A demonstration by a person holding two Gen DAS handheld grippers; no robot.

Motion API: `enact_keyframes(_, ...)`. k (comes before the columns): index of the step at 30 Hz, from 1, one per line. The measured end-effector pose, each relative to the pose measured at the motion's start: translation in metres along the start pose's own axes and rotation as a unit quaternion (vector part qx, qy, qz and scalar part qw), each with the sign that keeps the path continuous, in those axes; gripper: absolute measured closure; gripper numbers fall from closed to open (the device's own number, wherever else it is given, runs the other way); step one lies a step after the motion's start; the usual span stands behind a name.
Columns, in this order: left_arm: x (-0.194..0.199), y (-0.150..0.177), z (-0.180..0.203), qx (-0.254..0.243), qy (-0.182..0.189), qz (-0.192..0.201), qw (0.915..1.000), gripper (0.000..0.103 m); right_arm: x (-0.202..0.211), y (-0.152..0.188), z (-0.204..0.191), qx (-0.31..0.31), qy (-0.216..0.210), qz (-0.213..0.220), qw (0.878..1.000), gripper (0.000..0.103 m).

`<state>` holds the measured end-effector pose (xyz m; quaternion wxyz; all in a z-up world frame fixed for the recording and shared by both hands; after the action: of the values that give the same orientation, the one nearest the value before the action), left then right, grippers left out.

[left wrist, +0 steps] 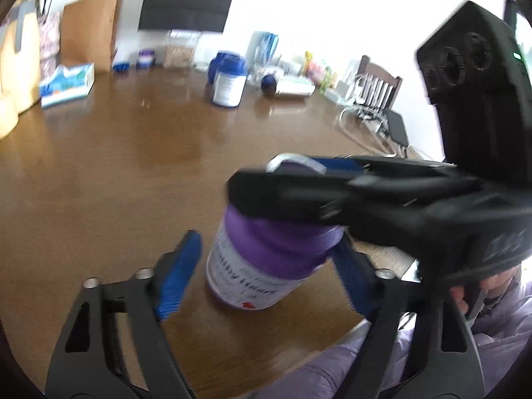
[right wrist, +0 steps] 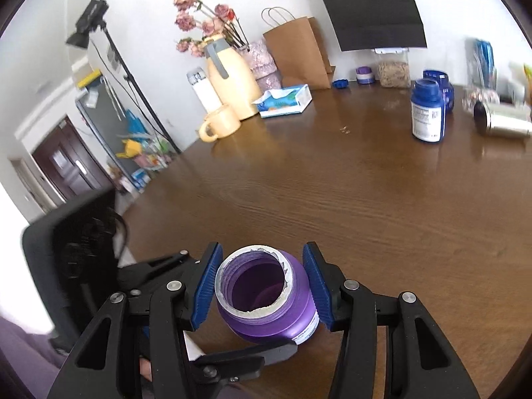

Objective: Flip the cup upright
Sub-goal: 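Rotate the bottle upright and lower it onto the table with the left gripper, then open the left gripper and withdraw it from the upright bottle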

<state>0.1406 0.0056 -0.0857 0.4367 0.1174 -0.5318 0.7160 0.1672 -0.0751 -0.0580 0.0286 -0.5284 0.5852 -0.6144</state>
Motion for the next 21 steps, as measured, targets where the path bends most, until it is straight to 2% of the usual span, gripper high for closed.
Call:
enact_keyframes(3, -0.011, -0.006, -0.006, 0.005, 0.006, -0.009, 0.9999, 0.037, -0.007, -0.001, 0.01, -0.019, 0.001, -0.007, 1.0, 0.048)
enact_keyframes(8, -0.024, -0.023, -0.023, 0.021, -0.023, -0.011, 0.9995, 0.037, -0.006, 0.002, 0.034, -0.064, -0.035, -0.007, 0.997, 0.045)
enact_keyframes(12, -0.032, -0.05, -0.042, 0.028, -0.062, 0.005, 0.9976, 0.038, -0.004, 0.004, 0.049, -0.073, -0.02, 0.002, 0.997, 0.043)
enact_keyframes(13, -0.037, -0.058, -0.049, 0.035, -0.064, 0.002, 0.9974, 0.038, 0.0, 0.003, 0.055, -0.084, -0.017, 0.022, 0.996, 0.041)
enact_keyframes(16, -0.054, -0.083, -0.065, 0.047, -0.092, 0.008, 0.9946, 0.038, 0.006, -0.004, 0.073, -0.101, -0.011, 0.039, 0.994, 0.039)
enact_keyframes(19, -0.059, -0.108, -0.079, 0.073, -0.09, 0.036, 0.9926, 0.038, 0.003, -0.013, 0.088, -0.099, 0.014, 0.031, 0.994, 0.039)
enact_keyframes(21, -0.066, -0.127, -0.085, 0.073, -0.092, 0.058, 0.9914, 0.038, 0.0, -0.017, 0.096, -0.099, 0.028, 0.026, 0.994, 0.039)
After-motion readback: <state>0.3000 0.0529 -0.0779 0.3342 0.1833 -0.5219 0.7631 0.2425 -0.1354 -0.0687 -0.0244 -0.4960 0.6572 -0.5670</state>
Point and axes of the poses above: each gripper's, at about its wrist camera, not at the fingertips, and x roughly against the way its jaws point, z to its right, y to its underside, the point moved 2 cm from there along -x, roughly the way its jaws point, and after that the axes turned 11 degrees about x, right-handed, at the moved point
